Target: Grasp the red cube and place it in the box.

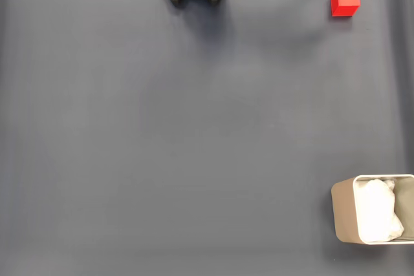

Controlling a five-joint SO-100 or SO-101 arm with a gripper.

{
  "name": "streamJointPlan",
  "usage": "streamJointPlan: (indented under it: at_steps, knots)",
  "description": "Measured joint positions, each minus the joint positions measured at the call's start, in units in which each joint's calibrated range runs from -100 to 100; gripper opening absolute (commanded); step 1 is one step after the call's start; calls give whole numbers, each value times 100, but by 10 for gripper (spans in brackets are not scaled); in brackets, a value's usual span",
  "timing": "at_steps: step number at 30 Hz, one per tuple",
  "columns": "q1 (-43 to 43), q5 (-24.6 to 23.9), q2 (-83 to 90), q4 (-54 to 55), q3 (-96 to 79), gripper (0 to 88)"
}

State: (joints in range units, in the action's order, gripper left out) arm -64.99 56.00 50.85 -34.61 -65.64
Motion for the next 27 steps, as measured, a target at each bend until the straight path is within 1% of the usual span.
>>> streamJointPlan:
  at_steps: [10, 27]
  knots:
    - [0, 39, -443, 557, -344, 431]
    - [0, 63, -1216, 1392, -588, 469]
